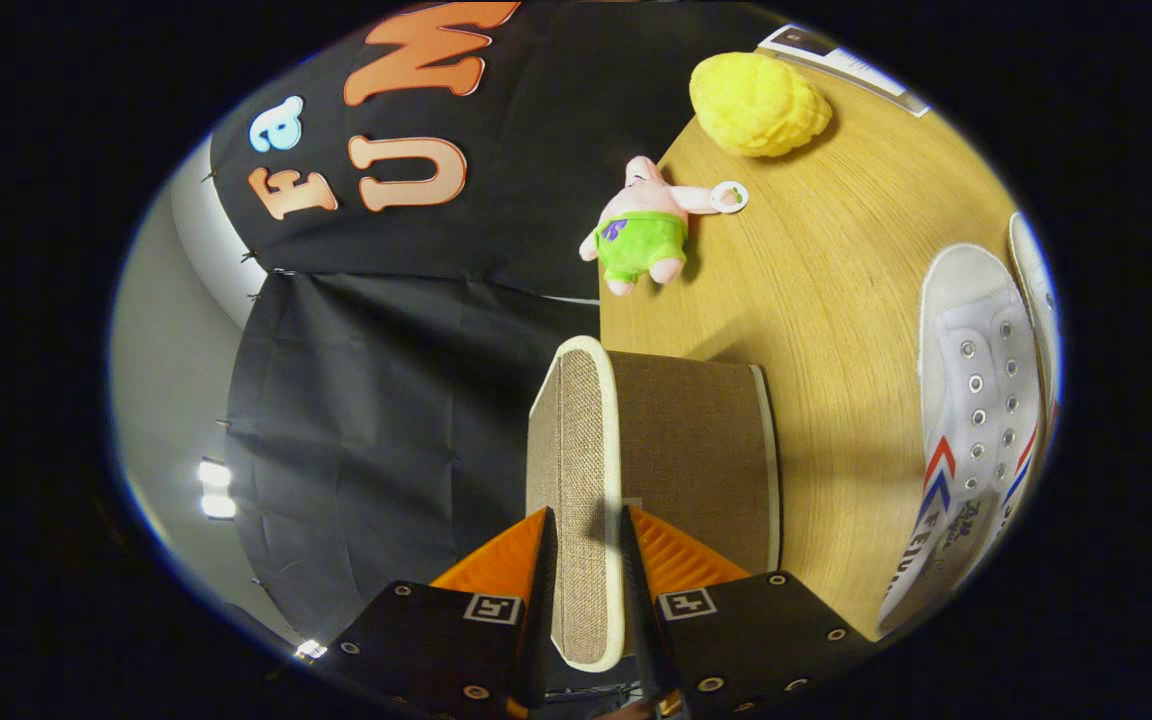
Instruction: Open the storage box then place both shoes into the box .Put the left shoe in first, then the right shoe, with the right side of both shoes facing outward in a uniform manner.
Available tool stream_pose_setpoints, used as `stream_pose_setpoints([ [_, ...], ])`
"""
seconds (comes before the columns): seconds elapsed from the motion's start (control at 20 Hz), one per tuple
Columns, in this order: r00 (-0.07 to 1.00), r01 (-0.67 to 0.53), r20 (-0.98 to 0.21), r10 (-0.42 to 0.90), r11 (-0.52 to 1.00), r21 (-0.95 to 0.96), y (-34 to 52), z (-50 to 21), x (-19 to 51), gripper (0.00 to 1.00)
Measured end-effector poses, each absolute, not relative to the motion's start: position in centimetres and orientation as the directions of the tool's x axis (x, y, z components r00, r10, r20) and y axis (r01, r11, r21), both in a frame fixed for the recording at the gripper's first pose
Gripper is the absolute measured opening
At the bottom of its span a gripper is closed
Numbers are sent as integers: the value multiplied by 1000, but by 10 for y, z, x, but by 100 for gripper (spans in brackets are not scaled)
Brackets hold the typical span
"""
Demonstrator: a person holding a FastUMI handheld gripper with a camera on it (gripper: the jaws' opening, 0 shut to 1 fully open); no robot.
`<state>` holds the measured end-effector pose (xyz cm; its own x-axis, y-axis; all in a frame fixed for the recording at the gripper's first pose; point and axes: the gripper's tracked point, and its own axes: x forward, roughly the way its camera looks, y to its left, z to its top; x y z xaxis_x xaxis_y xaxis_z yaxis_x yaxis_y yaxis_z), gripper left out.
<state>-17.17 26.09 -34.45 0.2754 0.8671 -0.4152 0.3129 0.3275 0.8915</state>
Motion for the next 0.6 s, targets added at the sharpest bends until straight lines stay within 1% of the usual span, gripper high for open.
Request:
stream_pose_setpoints([
  [0.05,272,307,-419,866,335,891,263,-346,-171,37],
  [0.1,272,296,-419,866,339,893,266,-348,-173,30],
  [0.2,286,276,-398,872,323,905,269,-344,-172,29],
  [0.3,317,265,-313,895,233,936,273,-324,-164,30],
  [0.35,340,255,-266,902,183,949,273,-311,-157,27],
  [0.4,358,242,-242,902,161,957,273,-306,-154,24],
  [0.5,354,225,-271,895,200,954,276,-319,-154,23],
  [0.6,328,253,-308,893,231,940,280,-335,-156,23],
])
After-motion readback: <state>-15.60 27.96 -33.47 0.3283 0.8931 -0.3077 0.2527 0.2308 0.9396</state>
